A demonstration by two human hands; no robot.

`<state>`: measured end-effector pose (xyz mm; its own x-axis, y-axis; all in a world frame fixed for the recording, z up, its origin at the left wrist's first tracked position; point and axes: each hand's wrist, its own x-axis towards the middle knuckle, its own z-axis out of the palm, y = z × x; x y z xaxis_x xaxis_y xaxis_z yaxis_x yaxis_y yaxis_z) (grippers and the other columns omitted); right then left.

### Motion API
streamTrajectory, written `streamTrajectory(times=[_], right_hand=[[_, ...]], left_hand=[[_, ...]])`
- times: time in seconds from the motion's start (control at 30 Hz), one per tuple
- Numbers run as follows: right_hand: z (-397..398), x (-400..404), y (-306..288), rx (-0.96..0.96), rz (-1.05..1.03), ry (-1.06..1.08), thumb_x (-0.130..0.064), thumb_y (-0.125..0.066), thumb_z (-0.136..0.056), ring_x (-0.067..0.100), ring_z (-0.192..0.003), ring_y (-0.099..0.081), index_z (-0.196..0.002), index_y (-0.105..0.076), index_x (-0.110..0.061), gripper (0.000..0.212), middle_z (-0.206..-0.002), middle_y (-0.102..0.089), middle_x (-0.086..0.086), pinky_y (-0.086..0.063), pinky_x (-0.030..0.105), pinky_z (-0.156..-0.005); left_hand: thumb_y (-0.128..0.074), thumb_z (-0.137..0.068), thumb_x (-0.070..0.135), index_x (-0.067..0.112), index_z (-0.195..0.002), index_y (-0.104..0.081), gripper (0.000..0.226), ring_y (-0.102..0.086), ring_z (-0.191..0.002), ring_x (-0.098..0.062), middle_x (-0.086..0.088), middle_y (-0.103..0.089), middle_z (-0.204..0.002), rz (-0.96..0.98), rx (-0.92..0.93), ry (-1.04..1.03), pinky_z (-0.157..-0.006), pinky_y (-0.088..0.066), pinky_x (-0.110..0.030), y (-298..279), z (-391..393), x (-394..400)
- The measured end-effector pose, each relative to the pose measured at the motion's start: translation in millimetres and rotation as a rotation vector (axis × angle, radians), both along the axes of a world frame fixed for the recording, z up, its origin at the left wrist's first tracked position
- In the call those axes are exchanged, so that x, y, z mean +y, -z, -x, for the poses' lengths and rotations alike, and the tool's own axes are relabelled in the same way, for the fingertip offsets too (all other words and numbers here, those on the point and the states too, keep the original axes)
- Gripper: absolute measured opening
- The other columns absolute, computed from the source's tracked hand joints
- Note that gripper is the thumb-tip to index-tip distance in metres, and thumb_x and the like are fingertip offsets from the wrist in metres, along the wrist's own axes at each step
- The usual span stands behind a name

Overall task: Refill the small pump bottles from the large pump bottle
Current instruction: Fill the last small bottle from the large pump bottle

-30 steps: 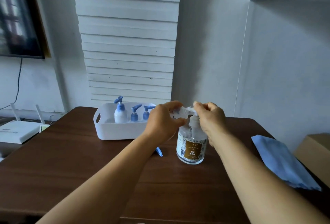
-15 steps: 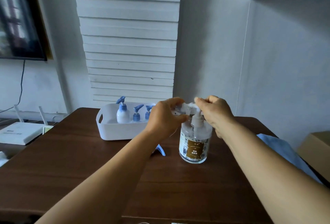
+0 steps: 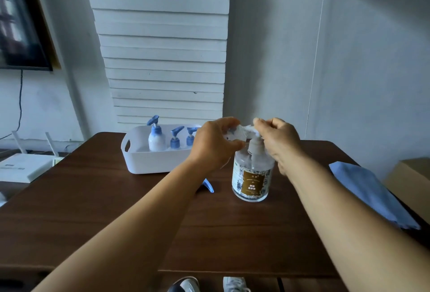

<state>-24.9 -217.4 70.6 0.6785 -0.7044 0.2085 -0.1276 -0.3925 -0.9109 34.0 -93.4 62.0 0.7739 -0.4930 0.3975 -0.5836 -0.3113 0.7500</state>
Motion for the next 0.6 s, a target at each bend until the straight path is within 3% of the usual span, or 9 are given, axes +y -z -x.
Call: streamTrajectory(times=[0.23, 0.4, 0.6], right_hand=[[0.6, -4.4, -17.3, 0.049, 0.06, -0.042, -0.037, -0.055, -0.092, 0.011, -0.067, -0.049, -0.066, -0.049, -0.016, 0.034, -0.07, -0.055, -0.001, -0.038, 0.025, -0.059], [0.9, 2.1, 5.0, 0.021, 0.024, 0.013, -0.039, -0.053, -0.092, 0.01, -0.063, -0.046, -0.069, -0.048, -0.016, 0.033, -0.068, -0.053, -0.001, -0.035, 0.025, -0.052], [3.1, -3.4, -15.9, 0.069, 0.068, -0.04, -0.041, -0.052, -0.093, 0.013, -0.075, -0.052, -0.078, -0.056, -0.014, 0.031, -0.077, -0.057, -0.001, -0.036, 0.021, -0.055]], left_hand=[[-0.076, -0.075, 0.02, 0.023, -0.122, -0.06, 0.05, -0.057, -0.089, -0.001, 0.014, -0.061, -0.1, 0.019, -0.004, 0.002, -0.075, -0.037, -0.008, -6.4, -1.2, 2.4], [-0.076, -0.075, 0.019, 0.023, -0.122, -0.06, 0.05, -0.055, -0.092, 0.0, 0.013, -0.062, -0.102, 0.011, 0.025, 0.009, -0.078, -0.036, -0.01, 3.8, 1.4, 1.4], [-0.077, -0.073, 0.022, 0.022, -0.122, -0.06, 0.052, -0.059, -0.092, -0.004, 0.012, -0.064, -0.102, 0.018, -0.008, 0.012, -0.083, -0.041, -0.013, -8.3, 0.1, 3.0]])
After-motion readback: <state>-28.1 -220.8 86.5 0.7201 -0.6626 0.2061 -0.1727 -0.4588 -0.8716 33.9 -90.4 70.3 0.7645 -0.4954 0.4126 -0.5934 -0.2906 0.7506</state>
